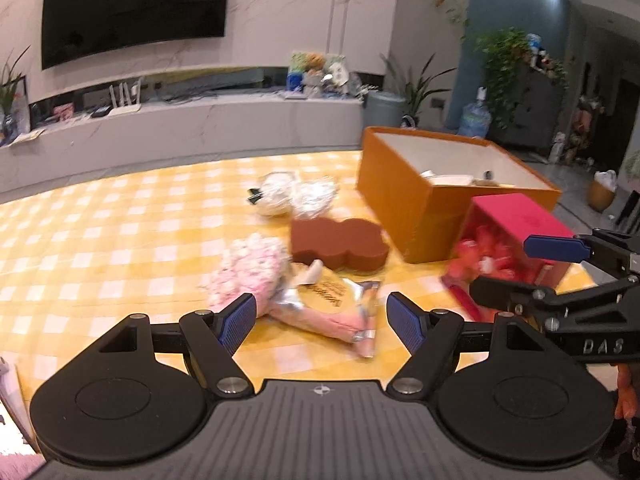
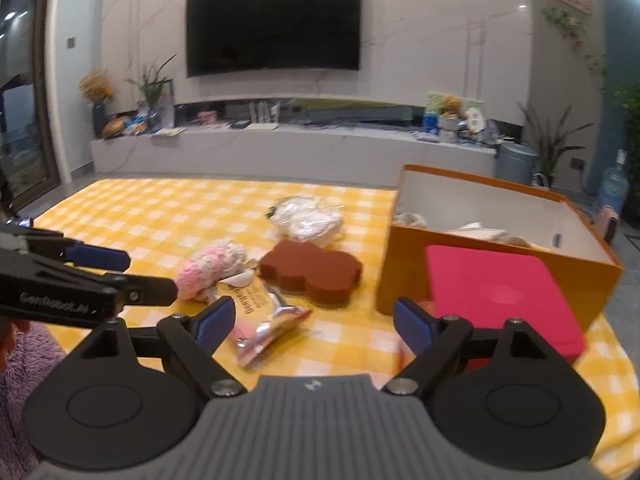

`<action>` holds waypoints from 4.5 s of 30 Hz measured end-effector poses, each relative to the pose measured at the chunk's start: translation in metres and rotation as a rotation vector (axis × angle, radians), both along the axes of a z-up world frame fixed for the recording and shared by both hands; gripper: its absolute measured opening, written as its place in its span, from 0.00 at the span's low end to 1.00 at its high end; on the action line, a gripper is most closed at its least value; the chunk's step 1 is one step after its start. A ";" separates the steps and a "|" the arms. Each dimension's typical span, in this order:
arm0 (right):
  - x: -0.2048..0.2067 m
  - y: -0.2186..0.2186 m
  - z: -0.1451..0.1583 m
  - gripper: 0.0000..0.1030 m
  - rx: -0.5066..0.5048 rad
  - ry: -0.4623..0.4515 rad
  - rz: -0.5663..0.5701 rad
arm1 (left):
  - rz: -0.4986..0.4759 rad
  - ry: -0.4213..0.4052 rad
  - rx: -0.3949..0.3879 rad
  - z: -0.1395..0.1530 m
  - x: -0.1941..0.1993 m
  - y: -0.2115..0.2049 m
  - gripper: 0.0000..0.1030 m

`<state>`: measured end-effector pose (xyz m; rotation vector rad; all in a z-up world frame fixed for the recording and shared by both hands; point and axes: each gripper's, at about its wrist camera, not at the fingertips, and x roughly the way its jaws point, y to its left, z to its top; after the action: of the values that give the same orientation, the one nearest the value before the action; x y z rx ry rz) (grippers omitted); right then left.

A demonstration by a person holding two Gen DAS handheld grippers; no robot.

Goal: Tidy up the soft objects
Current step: 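Grasp the Deeyo snack bag with the right tool while the left approaches the pink crochet toy, then close the left tool on the pink crochet toy while the right holds the snack bag, then carry the pink crochet toy and snack bag in both tools over the orange box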

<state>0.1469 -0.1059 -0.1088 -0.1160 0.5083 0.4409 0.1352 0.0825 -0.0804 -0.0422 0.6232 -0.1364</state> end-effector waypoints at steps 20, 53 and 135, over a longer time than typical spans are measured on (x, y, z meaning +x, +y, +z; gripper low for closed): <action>0.107 0.092 -0.048 0.89 -0.213 0.189 0.235 | 0.054 0.086 0.007 -0.007 0.068 0.049 0.85; 0.122 0.073 -0.064 0.51 -0.057 0.314 0.153 | 0.071 0.114 -0.076 -0.028 0.081 0.054 0.84; 0.043 -0.037 0.053 0.50 -0.063 0.098 0.120 | 0.001 -0.033 -0.165 0.043 0.032 -0.010 0.26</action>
<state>0.1901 -0.1431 -0.0560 -0.1867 0.6135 0.5502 0.1668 0.0727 -0.0372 -0.1994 0.5774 -0.1876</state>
